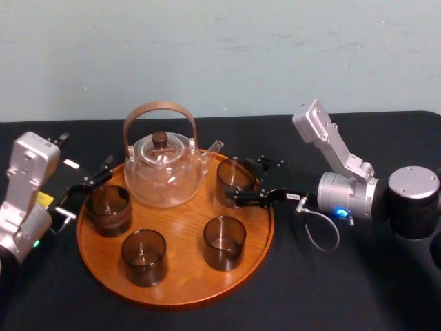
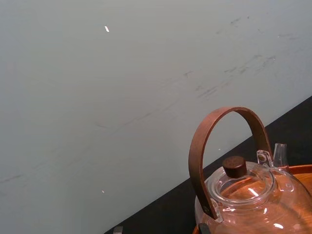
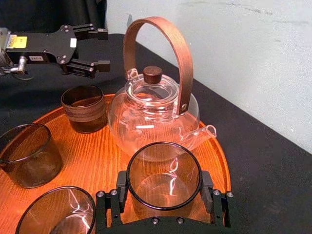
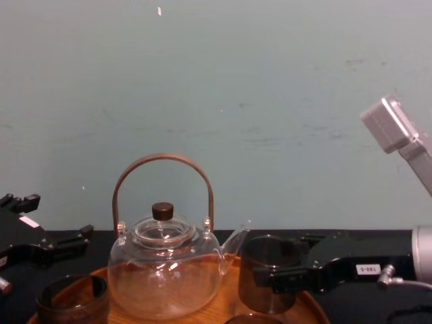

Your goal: Pick up the glass from the table and place it on the tray.

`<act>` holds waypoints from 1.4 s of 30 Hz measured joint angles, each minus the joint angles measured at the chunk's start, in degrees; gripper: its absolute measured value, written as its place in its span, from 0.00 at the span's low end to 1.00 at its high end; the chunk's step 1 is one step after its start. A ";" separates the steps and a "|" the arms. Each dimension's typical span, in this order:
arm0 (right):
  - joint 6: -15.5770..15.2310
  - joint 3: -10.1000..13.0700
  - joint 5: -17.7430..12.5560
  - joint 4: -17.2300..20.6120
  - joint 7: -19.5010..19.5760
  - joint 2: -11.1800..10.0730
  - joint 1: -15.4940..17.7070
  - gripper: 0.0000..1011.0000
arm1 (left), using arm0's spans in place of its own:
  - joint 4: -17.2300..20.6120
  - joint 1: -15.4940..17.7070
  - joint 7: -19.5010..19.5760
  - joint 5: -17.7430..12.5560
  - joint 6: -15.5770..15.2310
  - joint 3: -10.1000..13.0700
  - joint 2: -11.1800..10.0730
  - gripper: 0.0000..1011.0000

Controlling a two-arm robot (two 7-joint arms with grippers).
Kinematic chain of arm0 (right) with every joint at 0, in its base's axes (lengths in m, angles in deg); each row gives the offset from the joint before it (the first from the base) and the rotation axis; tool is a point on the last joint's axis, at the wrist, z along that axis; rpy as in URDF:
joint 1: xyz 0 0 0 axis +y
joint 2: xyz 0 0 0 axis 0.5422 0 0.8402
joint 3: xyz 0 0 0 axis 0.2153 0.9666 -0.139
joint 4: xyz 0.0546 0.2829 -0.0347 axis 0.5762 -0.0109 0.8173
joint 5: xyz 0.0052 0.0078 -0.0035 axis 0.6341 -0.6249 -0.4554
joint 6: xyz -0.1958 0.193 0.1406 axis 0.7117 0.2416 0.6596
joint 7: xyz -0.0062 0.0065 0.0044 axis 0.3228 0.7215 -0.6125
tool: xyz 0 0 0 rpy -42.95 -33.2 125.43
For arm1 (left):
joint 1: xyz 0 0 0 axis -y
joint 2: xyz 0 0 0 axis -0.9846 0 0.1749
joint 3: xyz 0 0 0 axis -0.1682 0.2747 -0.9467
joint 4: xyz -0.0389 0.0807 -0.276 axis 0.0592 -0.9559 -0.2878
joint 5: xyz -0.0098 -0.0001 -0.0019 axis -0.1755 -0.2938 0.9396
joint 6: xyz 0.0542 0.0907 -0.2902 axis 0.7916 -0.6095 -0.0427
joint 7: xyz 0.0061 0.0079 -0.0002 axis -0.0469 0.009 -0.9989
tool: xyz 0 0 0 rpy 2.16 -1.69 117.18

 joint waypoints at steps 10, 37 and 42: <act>0.37 -0.19 0.72 -2.13 0.26 0.85 -0.45 0.89 | 0.00 0.00 0.00 0.00 0.00 0.00 0.00 0.99; 1.09 -0.08 2.39 -3.91 0.51 1.62 -0.22 0.89 | 0.00 0.00 0.00 0.00 0.00 0.00 0.00 0.99; 1.09 -0.08 2.36 -3.91 0.50 1.60 -0.22 0.89 | 0.00 0.00 0.00 0.00 0.00 0.00 0.00 0.99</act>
